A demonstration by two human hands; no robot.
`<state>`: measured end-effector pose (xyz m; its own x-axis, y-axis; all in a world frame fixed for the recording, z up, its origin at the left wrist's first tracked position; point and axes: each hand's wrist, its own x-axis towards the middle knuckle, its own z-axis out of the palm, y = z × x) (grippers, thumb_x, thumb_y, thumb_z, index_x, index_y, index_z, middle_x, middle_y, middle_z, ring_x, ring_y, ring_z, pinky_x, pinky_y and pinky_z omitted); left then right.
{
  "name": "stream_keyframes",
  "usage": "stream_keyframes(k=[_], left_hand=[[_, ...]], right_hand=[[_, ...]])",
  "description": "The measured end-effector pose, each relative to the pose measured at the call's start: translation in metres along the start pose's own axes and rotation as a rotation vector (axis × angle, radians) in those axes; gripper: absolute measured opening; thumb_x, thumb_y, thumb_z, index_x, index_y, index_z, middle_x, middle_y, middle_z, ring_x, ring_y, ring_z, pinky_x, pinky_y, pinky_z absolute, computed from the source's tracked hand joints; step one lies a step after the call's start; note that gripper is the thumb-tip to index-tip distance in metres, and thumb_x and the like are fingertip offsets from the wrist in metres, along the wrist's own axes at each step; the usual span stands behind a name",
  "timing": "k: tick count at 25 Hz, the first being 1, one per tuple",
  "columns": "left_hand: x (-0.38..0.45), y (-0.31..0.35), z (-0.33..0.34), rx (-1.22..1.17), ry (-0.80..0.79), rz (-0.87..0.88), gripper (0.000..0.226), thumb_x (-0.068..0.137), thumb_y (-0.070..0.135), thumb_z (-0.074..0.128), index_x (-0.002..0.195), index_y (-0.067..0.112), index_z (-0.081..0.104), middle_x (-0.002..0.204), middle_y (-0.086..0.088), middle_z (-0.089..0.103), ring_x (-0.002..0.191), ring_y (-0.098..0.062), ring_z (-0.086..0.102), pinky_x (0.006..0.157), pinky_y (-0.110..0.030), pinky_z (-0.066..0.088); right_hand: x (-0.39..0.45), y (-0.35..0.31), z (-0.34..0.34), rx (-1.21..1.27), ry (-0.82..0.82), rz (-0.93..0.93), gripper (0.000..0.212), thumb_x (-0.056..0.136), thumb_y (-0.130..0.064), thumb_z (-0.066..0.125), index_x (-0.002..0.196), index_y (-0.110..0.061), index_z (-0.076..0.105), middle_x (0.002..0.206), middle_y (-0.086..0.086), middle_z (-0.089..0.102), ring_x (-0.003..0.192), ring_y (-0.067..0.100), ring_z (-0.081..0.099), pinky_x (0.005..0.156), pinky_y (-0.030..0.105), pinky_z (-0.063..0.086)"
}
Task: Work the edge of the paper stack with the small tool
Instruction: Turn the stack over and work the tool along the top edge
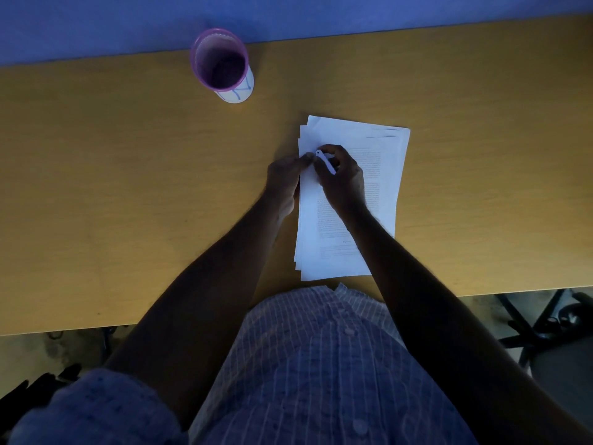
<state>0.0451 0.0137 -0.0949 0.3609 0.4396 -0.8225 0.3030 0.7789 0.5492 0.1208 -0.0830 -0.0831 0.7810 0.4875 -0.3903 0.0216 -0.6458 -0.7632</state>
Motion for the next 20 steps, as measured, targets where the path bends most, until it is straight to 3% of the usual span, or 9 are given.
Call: stream_keyframes(k=[7, 14, 20], left_hand=[[0.003, -0.001, 0.001, -0.005, 0.069, -0.014, 0.009, 0.088, 0.009, 0.078, 0.079, 0.009, 0.079, 0.080, -0.007, 0.079, 0.070, -0.021, 0.073, 0.068, -0.033, 0.061], [0.000, -0.001, 0.004, -0.058, 0.059, 0.000, 0.006, 0.089, 0.005, 0.075, 0.084, 0.006, 0.078, 0.078, -0.006, 0.080, 0.068, -0.019, 0.074, 0.065, -0.029, 0.061], [-0.001, 0.000, 0.006, -0.068, 0.072, 0.005, 0.004, 0.088, 0.003, 0.076, 0.085, 0.004, 0.078, 0.079, -0.007, 0.079, 0.069, -0.020, 0.073, 0.069, -0.030, 0.061]], right_hand=[[-0.007, -0.010, 0.007, -0.100, 0.053, 0.010, 0.030, 0.100, -0.045, 0.060, 0.121, -0.025, 0.065, 0.110, -0.004, 0.075, 0.095, 0.017, 0.071, 0.077, 0.043, 0.063], [-0.008, -0.014, 0.010, -0.203, 0.031, -0.013, 0.030, 0.106, -0.038, 0.054, 0.128, -0.019, 0.059, 0.120, 0.004, 0.071, 0.105, 0.025, 0.067, 0.080, 0.039, 0.056], [-0.005, -0.017, 0.013, -0.185, 0.056, 0.031, 0.022, 0.107, -0.032, 0.050, 0.122, -0.018, 0.058, 0.113, 0.006, 0.070, 0.100, 0.028, 0.066, 0.077, 0.041, 0.054]])
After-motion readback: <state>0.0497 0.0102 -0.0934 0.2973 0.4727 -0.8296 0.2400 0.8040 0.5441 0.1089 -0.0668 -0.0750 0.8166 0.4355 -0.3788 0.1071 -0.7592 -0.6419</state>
